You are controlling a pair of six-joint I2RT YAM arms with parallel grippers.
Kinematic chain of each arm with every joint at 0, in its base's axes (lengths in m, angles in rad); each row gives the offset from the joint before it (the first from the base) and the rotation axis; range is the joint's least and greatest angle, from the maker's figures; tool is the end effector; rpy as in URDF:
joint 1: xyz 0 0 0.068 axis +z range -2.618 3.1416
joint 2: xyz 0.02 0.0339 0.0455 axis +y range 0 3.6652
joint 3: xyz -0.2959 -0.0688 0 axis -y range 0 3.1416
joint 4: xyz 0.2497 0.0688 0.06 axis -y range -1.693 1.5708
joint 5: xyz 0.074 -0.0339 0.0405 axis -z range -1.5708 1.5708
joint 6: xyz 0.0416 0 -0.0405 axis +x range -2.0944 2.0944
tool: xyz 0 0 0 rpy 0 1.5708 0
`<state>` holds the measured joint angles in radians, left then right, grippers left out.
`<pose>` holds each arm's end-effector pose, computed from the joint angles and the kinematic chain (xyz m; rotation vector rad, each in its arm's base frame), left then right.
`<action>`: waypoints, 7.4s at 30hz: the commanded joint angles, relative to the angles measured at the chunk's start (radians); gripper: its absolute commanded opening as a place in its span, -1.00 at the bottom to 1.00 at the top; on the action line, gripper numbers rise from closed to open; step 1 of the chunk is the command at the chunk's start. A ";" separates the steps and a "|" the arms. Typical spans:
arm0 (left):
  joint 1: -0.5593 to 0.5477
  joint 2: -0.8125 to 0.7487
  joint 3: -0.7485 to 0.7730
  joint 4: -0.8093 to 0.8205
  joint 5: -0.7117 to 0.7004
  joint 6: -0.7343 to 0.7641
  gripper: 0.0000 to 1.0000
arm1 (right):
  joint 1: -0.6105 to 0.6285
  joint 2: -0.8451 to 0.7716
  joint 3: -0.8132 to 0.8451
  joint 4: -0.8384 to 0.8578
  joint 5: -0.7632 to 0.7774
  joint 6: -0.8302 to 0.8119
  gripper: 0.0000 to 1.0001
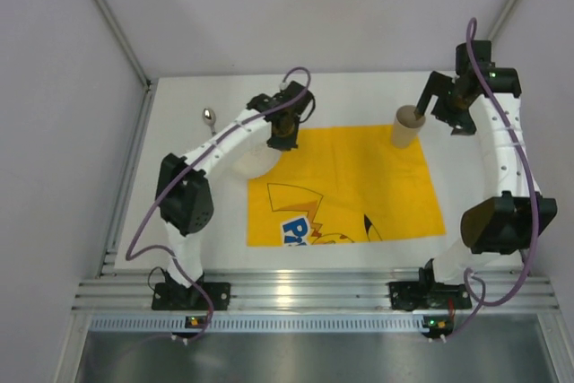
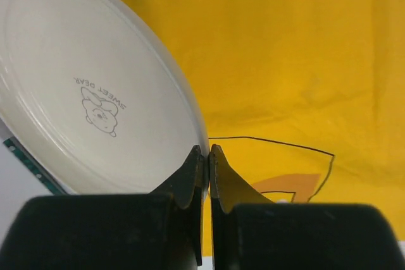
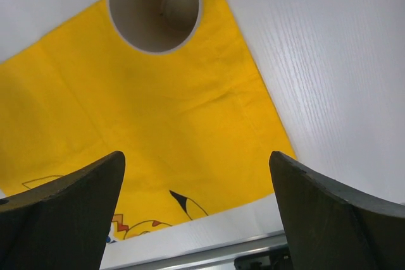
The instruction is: Set the dinner table for one person
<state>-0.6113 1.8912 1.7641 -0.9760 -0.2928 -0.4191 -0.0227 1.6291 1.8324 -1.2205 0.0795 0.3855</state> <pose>0.3507 -0.2311 0.3206 0.1582 2.5911 0.0284 0.3302 -0.0108 0.4199 0.5521 2.5235 0.0313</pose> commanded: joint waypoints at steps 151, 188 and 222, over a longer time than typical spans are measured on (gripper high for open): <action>0.593 0.202 -0.202 0.307 0.288 0.068 -1.00 | 0.256 -0.106 -0.098 0.175 0.001 -0.033 0.99; 0.082 -0.304 -0.261 0.250 0.426 -0.167 -1.00 | 0.626 0.273 0.027 0.493 -0.425 0.285 0.76; 0.002 -0.256 -0.204 0.289 0.478 -0.231 -1.00 | 0.641 0.273 -0.016 0.497 -0.374 0.236 -0.69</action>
<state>-0.6056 1.6318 1.5265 -0.7547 0.1669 -0.6399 0.6018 1.9175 1.8046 -0.7467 -0.3035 0.6430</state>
